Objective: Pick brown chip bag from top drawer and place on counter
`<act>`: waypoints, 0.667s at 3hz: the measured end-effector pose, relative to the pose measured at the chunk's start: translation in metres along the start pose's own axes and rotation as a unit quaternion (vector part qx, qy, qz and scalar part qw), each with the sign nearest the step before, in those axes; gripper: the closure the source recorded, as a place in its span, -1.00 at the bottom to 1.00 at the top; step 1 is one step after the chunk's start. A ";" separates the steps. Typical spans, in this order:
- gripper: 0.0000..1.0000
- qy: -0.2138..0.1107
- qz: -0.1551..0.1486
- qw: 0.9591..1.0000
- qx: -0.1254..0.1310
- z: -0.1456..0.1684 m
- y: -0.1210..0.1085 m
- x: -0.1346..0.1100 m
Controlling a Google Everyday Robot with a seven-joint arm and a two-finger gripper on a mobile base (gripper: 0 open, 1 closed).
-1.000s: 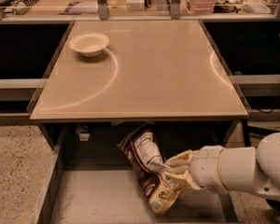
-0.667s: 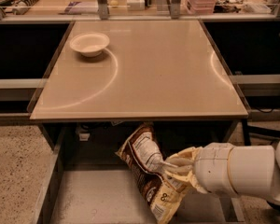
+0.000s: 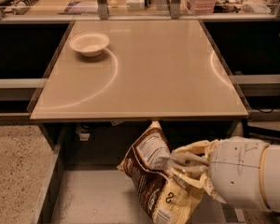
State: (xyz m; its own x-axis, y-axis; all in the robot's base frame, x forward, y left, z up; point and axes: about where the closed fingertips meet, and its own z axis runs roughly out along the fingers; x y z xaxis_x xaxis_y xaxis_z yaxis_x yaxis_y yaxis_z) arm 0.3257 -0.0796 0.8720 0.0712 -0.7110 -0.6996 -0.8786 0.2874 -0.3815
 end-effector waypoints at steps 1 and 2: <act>1.00 0.001 -0.034 0.999 0.009 -0.010 -0.017 -0.027; 1.00 0.001 -0.063 0.998 0.010 0.013 -0.071 -0.081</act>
Offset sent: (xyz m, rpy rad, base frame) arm 0.0743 0.0406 0.0762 -0.0786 -0.0813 0.0603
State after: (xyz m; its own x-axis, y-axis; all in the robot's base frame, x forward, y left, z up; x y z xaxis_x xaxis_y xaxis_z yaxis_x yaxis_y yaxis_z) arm 0.3885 -0.0337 0.9480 0.1789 -0.7432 -0.6447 -0.8534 0.2088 -0.4776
